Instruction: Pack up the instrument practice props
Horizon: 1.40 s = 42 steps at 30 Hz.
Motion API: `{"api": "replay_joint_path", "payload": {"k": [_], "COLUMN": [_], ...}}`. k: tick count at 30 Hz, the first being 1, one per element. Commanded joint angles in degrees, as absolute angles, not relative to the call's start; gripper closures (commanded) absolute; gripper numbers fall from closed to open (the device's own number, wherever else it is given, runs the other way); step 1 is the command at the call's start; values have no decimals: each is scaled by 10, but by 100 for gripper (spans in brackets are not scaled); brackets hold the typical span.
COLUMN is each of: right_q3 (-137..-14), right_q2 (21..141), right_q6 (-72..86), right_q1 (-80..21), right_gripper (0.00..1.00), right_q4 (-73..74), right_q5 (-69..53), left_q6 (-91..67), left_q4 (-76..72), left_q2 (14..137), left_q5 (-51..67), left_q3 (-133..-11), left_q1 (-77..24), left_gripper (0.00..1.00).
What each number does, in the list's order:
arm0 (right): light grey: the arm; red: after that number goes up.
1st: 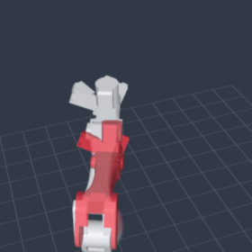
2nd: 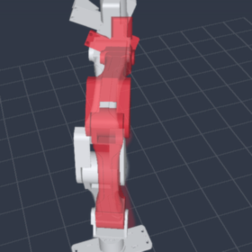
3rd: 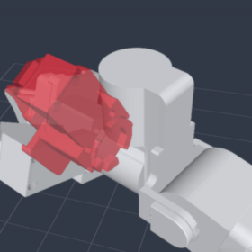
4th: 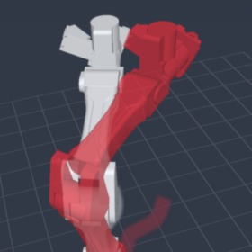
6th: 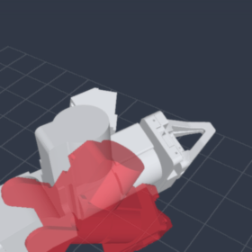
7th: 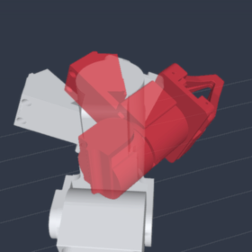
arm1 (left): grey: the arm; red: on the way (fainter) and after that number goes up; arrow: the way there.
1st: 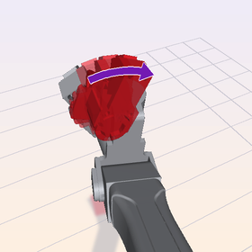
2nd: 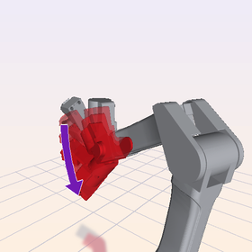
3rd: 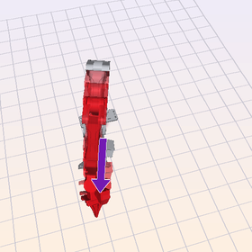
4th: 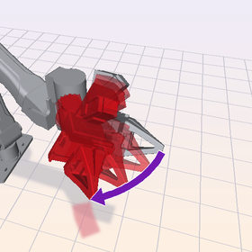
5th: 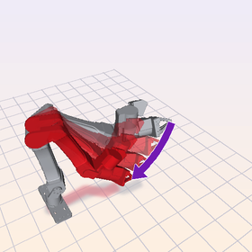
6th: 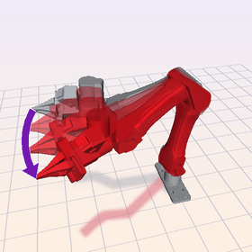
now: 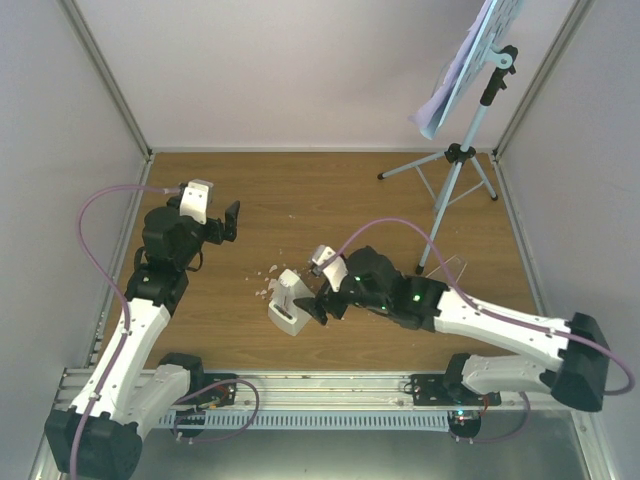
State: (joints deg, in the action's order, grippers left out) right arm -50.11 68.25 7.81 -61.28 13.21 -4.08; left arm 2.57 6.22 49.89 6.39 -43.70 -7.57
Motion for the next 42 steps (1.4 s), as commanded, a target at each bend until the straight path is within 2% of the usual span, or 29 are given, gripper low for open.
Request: {"api": "replay_joint_path", "payload": {"k": [1, 5, 8, 15, 17, 20, 25, 30, 42], "right_q3": [-451, -396, -369, -324, -315, -289, -298, -339, -330], "right_q2": [604, 541, 511, 497, 506, 515, 579, 655, 755], "right_q6": [120, 155, 173, 165, 155, 135, 99, 62, 52], "right_q1": [-603, -598, -598, -598, -598, -599, -606, -635, -639], "right_gripper": [0, 0, 0, 0, 0, 0, 0, 0, 0], "right_q4": [67, 25, 8, -50, -81, -164, -230, -243, -320], "right_q5": [-21, 10, 37, -9, -28, -49, -48, -23, -13], "left_q6": [17, -23, -72, -90, -75, -81, -69, -53, -39], "left_q4": [41, 38, 32, 38, 34, -38, -58, -22, -19], "left_q2": [497, 507, 512, 591, 612, 593, 551, 577, 555], "left_q5": [66, 72, 123, 203, 175, 133, 138, 117, 100], "left_q3": [-442, -454, -490, -605, -597, -525, -493, -513, -509], "left_q1": [-81, -80, -80, -81, -80, -66, -57, -56, -56], "left_gripper": [1, 1, 1, 1, 1, 1, 1, 1, 1]}}
